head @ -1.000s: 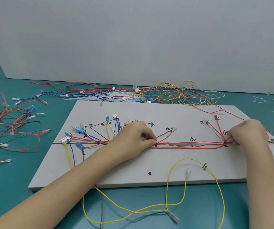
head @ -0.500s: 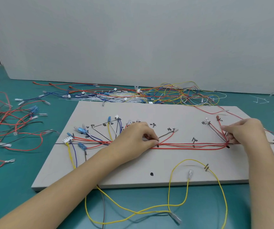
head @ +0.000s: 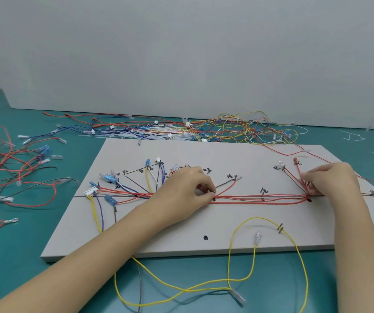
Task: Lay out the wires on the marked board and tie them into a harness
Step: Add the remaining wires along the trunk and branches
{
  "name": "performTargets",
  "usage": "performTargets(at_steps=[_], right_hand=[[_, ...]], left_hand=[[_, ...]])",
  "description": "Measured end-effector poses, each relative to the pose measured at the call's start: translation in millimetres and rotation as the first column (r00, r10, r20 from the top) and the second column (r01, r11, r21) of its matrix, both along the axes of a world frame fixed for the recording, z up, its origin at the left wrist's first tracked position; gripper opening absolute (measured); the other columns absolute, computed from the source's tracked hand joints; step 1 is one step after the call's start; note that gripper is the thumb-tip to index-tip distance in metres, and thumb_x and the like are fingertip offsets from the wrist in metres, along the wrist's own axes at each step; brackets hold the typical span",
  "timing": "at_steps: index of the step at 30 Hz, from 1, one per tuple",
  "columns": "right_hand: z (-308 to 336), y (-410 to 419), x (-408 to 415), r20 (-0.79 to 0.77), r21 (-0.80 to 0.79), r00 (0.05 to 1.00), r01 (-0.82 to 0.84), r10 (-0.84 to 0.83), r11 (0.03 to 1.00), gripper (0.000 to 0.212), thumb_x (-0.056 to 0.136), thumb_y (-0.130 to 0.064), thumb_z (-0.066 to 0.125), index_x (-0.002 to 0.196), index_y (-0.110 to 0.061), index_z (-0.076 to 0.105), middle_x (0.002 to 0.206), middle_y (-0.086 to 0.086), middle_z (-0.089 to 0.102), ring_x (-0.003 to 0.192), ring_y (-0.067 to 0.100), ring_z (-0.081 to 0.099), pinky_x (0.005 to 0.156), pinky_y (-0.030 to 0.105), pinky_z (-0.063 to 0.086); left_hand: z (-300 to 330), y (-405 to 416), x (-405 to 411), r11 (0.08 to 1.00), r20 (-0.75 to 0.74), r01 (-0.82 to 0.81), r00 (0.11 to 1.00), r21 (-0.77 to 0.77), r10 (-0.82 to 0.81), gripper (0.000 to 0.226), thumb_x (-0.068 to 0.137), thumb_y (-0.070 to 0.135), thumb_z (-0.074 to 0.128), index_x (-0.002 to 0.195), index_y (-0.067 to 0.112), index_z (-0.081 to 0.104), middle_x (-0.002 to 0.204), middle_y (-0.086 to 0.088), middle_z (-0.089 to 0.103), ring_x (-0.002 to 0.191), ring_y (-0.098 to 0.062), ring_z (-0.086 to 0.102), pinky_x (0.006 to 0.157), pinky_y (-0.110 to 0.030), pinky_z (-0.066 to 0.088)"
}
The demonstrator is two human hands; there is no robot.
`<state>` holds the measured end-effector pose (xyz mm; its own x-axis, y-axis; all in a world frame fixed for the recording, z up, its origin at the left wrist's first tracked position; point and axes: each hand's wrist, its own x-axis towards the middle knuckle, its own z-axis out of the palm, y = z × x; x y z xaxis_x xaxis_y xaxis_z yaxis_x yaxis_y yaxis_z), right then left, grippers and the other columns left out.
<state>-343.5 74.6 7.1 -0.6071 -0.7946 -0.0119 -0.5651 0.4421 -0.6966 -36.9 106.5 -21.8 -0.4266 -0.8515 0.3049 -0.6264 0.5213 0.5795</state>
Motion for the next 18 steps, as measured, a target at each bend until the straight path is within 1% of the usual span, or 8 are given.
performTargets(at_steps=[3, 5, 7, 9, 12, 15, 18], right_hand=[[-2.2, -4.8, -1.5, -0.009, 0.021, 1.0, 0.01, -0.01, 1.0, 0.015, 0.082, -0.014, 0.074, 0.072, -0.002, 0.071, 0.074, 0.017, 0.071, 0.082, 0.037, 0.069, 0.092, 0.044, 0.053], [-4.6, -6.1, -3.8, -0.037, 0.025, 0.999, 0.008, -0.007, 1.0, 0.019, 0.082, -0.014, 0.073, 0.068, -0.002, 0.07, 0.073, 0.017, 0.071, 0.083, 0.037, 0.069, 0.091, 0.044, 0.053], [-6.4, -6.9, -6.1, -0.06, 0.025, 0.998, -0.002, 0.004, 1.0, 0.019, 0.083, -0.014, 0.072, 0.067, -0.003, 0.07, 0.074, 0.017, 0.071, 0.085, 0.037, 0.068, 0.091, 0.044, 0.052], [-7.9, -7.7, -6.8, -0.118, 0.025, 0.993, 0.004, -0.001, 1.0, 0.016, 0.083, -0.012, 0.071, 0.07, -0.003, 0.071, 0.079, 0.019, 0.07, 0.088, 0.038, 0.066, 0.088, 0.041, 0.052], [-8.4, -8.6, -3.3, -0.211, -0.003, 0.977, 0.028, -0.028, 1.0, 0.009, 0.081, -0.004, 0.065, 0.075, -0.002, 0.072, 0.084, 0.019, 0.068, 0.087, 0.039, 0.059, 0.078, 0.036, 0.047], [-10.4, -9.8, 2.4, -0.196, -0.002, 0.981, 0.013, -0.013, 1.0, 0.01, 0.078, -0.002, 0.065, 0.071, -0.002, 0.072, 0.079, 0.018, 0.068, 0.082, 0.038, 0.059, 0.071, 0.032, 0.043], [-14.7, -13.4, 16.1, -0.129, -0.021, 0.99, -0.057, 0.054, 0.998, 0.009, 0.075, -0.005, 0.069, 0.066, -0.006, 0.072, 0.075, 0.017, 0.07, 0.082, 0.036, 0.063, 0.072, 0.032, 0.048]], left_hand=[[2.3, 1.7, -3.2, 0.997, 0.099, 0.019, 0.995, -0.074, -0.012, 0.011, 0.093, 0.027, 0.062, 0.091, 0.018, 0.069, 0.09, 0.005, 0.058, 0.091, -0.018, 0.052, 0.088, -0.039, 0.041], [4.4, 2.3, -5.4, 0.99, 0.19, 0.061, 0.981, -0.129, -0.036, 0.013, 0.097, 0.024, 0.055, 0.092, 0.015, 0.063, 0.093, 0.004, 0.056, 0.091, -0.019, 0.05, 0.087, -0.04, 0.04], [6.6, 2.2, -5.8, 0.982, 0.248, 0.099, 0.967, -0.162, -0.056, 0.013, 0.098, 0.021, 0.051, 0.092, 0.014, 0.059, 0.095, 0.002, 0.056, 0.09, -0.02, 0.049, 0.085, -0.04, 0.04], [8.1, 1.2, -5.8, 0.978, 0.27, 0.118, 0.96, -0.171, -0.069, 0.012, 0.098, 0.02, 0.05, 0.092, 0.014, 0.058, 0.096, 0.001, 0.056, 0.091, -0.02, 0.048, 0.085, -0.04, 0.04], [10.3, -0.6, -6.6, 0.976, 0.278, 0.123, 0.958, -0.182, -0.069, 0.011, 0.096, 0.017, 0.051, 0.09, 0.013, 0.059, 0.094, 0.001, 0.056, 0.091, -0.019, 0.048, 0.082, -0.042, 0.043], [10.7, -0.6, -0.8, 0.977, 0.284, 0.094, 0.958, -0.193, -0.036, 0.008, 0.09, 0.013, 0.055, 0.084, 0.013, 0.06, 0.087, 0.003, 0.056, 0.089, -0.019, 0.049, 0.078, -0.04, 0.044], [9.6, -3.0, 17.0, 0.982, 0.265, 0.014, 0.963, -0.187, 0.037, 0.008, 0.086, 0.012, 0.06, 0.078, 0.014, 0.062, 0.081, 0.006, 0.053, 0.088, -0.018, 0.051, 0.074, -0.035, 0.044]])
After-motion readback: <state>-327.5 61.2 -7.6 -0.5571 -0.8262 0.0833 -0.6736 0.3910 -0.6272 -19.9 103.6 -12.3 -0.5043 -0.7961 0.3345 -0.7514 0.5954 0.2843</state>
